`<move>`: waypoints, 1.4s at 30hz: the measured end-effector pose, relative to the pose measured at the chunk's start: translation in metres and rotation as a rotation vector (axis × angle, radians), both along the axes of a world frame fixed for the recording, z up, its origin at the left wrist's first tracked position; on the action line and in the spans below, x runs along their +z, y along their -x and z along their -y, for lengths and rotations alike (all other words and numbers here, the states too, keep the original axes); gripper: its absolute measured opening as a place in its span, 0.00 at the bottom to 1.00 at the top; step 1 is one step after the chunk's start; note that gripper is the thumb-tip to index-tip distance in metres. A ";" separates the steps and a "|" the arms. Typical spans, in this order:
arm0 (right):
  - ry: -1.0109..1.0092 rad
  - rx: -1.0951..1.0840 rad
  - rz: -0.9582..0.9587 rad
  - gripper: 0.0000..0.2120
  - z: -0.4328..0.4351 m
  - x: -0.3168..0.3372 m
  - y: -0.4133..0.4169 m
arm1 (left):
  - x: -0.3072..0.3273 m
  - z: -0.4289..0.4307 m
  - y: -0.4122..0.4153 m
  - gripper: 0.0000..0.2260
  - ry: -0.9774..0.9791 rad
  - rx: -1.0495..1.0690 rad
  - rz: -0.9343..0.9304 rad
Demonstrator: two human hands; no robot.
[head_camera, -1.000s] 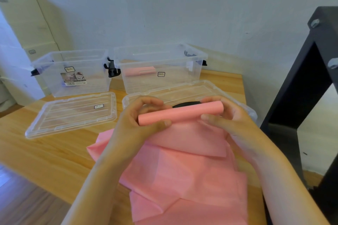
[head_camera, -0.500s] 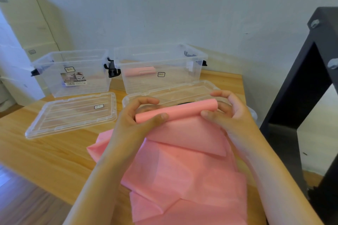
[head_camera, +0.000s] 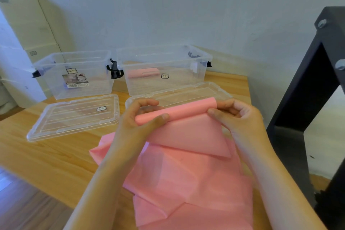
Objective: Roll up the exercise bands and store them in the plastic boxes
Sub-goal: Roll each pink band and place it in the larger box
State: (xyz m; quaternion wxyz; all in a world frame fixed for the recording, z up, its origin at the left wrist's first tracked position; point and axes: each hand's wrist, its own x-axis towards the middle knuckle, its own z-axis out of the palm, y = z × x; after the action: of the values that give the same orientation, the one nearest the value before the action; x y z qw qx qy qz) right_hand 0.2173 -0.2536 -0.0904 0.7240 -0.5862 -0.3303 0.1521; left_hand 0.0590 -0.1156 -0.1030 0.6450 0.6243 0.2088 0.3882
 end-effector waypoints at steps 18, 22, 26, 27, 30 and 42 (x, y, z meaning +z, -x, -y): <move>0.047 0.165 0.010 0.12 0.005 0.003 0.002 | 0.003 0.003 0.003 0.18 -0.025 -0.134 -0.059; 0.018 0.172 0.048 0.11 0.007 0.001 -0.001 | 0.002 0.003 0.003 0.20 0.025 -0.173 -0.093; 0.038 0.231 0.056 0.15 0.007 0.001 -0.003 | 0.004 0.003 0.002 0.15 -0.024 -0.130 -0.057; 0.060 0.242 0.048 0.17 0.006 0.000 -0.003 | 0.004 0.003 0.002 0.14 -0.050 -0.113 -0.036; 0.121 0.259 -0.003 0.14 0.007 -0.002 -0.004 | 0.005 0.003 0.003 0.16 -0.132 -0.089 0.034; 0.022 0.253 0.004 0.13 0.007 0.002 -0.004 | 0.004 0.002 0.003 0.13 -0.058 -0.145 -0.043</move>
State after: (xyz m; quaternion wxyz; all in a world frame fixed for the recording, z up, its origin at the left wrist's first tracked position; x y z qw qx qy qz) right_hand 0.2215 -0.2605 -0.0881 0.6917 -0.5482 -0.4015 0.2446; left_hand 0.0561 -0.1180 -0.0995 0.6485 0.6641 0.1656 0.3330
